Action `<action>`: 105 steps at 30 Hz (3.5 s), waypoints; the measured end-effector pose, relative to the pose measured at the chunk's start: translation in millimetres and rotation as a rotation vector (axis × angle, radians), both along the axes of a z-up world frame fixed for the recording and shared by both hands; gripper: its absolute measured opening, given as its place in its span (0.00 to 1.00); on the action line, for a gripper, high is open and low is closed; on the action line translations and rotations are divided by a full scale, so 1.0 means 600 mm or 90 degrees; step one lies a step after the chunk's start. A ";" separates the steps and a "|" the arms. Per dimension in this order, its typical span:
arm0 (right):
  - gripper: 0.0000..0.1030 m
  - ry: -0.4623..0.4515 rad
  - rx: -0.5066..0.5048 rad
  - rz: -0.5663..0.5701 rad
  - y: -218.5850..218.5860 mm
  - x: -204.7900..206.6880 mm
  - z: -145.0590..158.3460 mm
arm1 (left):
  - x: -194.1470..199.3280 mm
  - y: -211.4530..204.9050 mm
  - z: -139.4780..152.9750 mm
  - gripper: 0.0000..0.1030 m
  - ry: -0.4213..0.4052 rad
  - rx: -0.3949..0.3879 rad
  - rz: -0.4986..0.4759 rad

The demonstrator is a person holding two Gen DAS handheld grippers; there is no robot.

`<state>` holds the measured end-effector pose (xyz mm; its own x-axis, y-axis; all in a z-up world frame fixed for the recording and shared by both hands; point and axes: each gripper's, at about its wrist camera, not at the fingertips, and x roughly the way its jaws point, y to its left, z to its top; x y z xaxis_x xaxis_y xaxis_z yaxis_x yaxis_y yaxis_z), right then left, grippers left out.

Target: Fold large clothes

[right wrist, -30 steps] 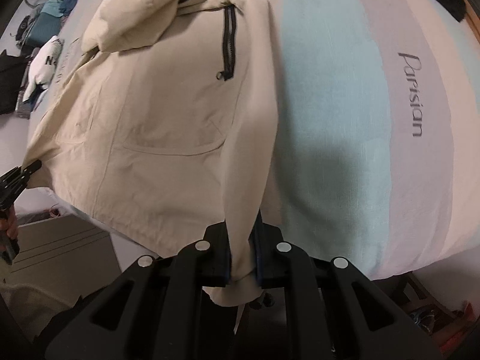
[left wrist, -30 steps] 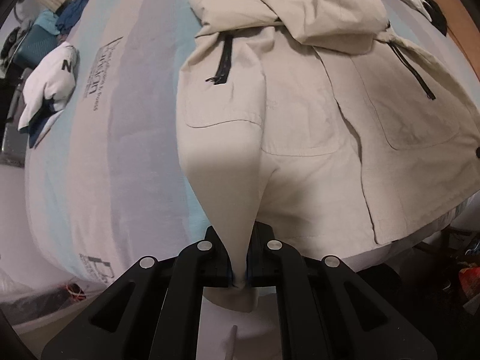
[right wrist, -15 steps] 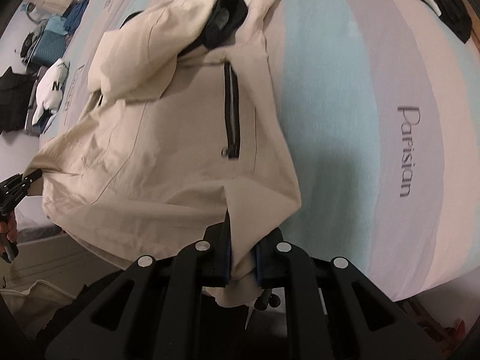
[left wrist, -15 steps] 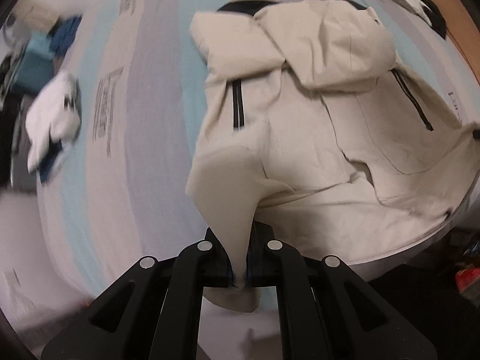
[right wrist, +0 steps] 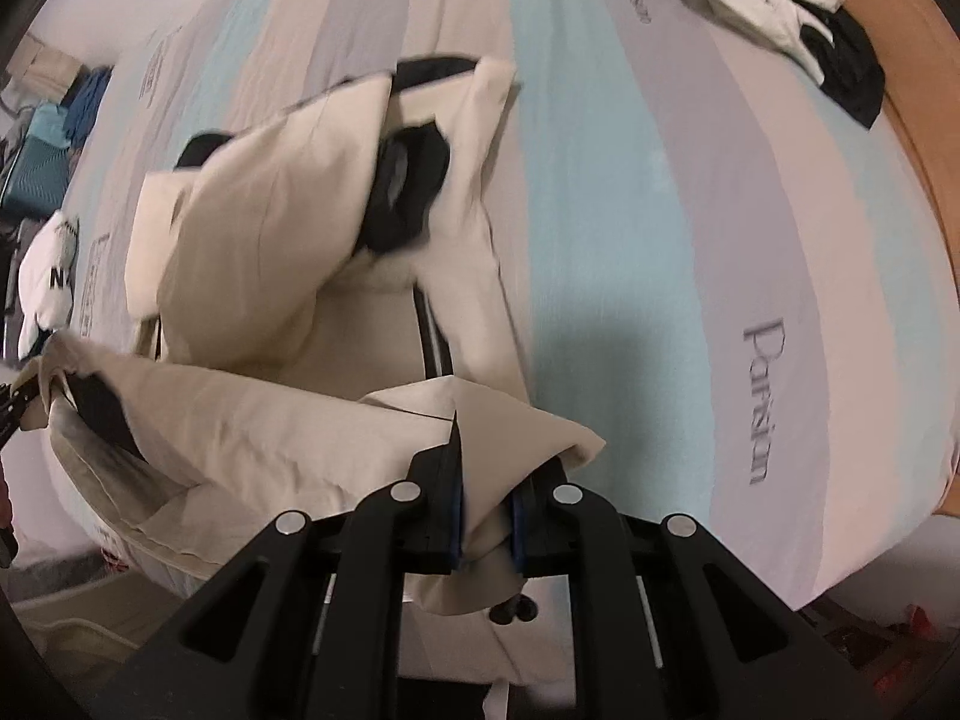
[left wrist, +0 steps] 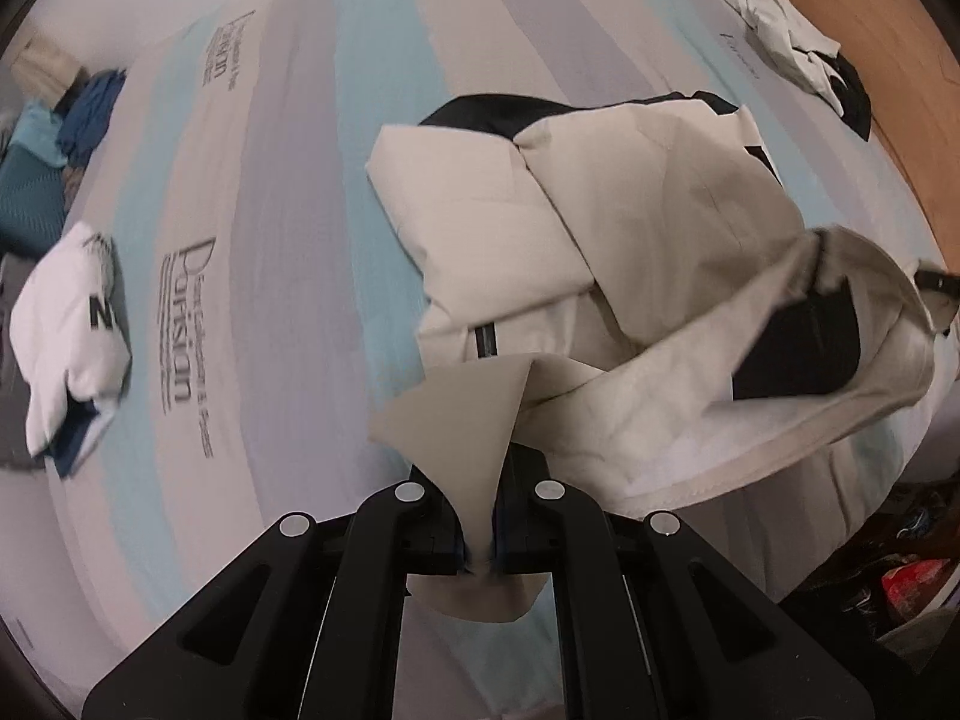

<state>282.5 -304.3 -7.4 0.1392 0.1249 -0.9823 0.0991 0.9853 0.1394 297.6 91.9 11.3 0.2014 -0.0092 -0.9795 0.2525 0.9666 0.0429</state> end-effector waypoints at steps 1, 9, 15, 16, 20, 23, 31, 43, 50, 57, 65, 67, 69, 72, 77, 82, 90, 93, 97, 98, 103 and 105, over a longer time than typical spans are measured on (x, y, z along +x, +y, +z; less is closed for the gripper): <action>0.10 -0.004 -0.001 -0.001 0.000 0.012 0.001 | 0.013 0.000 0.002 0.04 0.001 -0.002 -0.003; 0.10 -0.032 0.001 0.007 -0.003 0.100 0.009 | 0.093 0.004 0.029 0.04 -0.007 -0.008 0.004; 0.10 -0.060 0.005 0.016 -0.011 0.192 0.019 | 0.165 0.001 0.034 0.05 -0.026 -0.009 0.007; 0.10 -0.063 0.004 0.017 -0.011 0.205 0.016 | 0.179 0.001 0.029 0.04 -0.024 -0.009 0.008; 0.10 -0.057 -0.009 0.028 -0.002 0.266 -0.013 | 0.254 0.001 -0.005 0.05 -0.012 -0.003 0.010; 0.09 -0.049 -0.014 0.030 0.002 0.308 -0.041 | 0.297 -0.003 -0.029 0.05 -0.009 0.008 0.010; 0.09 -0.007 0.020 -0.001 -0.005 0.406 -0.121 | 0.384 0.018 -0.115 0.05 0.017 -0.028 0.062; 0.09 -0.009 -0.014 0.019 0.029 0.479 -0.214 | 0.439 0.040 -0.223 0.06 0.017 -0.037 0.111; 0.10 -0.006 -0.014 0.015 0.046 0.483 -0.266 | 0.446 0.036 -0.263 0.08 -0.005 -0.033 0.116; 0.13 -0.064 -0.078 0.039 0.081 0.447 -0.252 | 0.419 0.015 -0.257 0.11 -0.069 -0.002 0.125; 0.54 -0.141 -0.043 0.014 0.076 0.407 -0.182 | 0.381 0.012 -0.184 0.46 -0.115 -0.077 0.141; 0.64 -0.163 -0.041 0.013 0.083 0.395 -0.165 | 0.377 -0.002 -0.165 0.64 -0.136 -0.073 0.133; 0.71 -0.182 -0.045 0.022 0.095 0.384 -0.148 | 0.373 -0.009 -0.153 0.68 -0.147 -0.073 0.125; 0.72 -0.190 -0.046 0.045 0.111 0.384 -0.134 | 0.365 -0.023 -0.145 0.75 -0.153 -0.071 0.119; 0.78 -0.210 -0.043 0.063 0.127 0.363 -0.113 | 0.362 -0.023 -0.127 0.83 -0.170 -0.068 0.120; 0.82 -0.214 -0.016 0.064 0.157 0.328 -0.103 | 0.344 -0.030 -0.124 0.91 -0.190 -0.036 0.117; 0.82 -0.215 -0.012 0.105 0.223 0.282 -0.107 | 0.310 -0.065 -0.107 0.92 -0.176 -0.068 0.092; 0.82 -0.213 -0.013 0.106 0.230 0.277 -0.110 | 0.302 -0.101 -0.108 0.92 -0.155 -0.100 0.075; 0.82 -0.201 -0.019 0.095 0.210 0.273 -0.112 | 0.291 -0.172 -0.124 0.92 -0.134 -0.114 0.038; 0.82 -0.198 -0.021 0.091 0.199 0.274 -0.113 | 0.291 -0.186 -0.130 0.92 -0.128 -0.116 0.034; 0.82 -0.164 -0.026 0.057 0.126 0.266 -0.128 | 0.294 -0.253 -0.166 0.92 -0.100 -0.111 0.026; 0.82 -0.153 -0.023 0.044 0.092 0.257 -0.139 | 0.299 -0.266 -0.185 0.92 -0.086 -0.101 0.029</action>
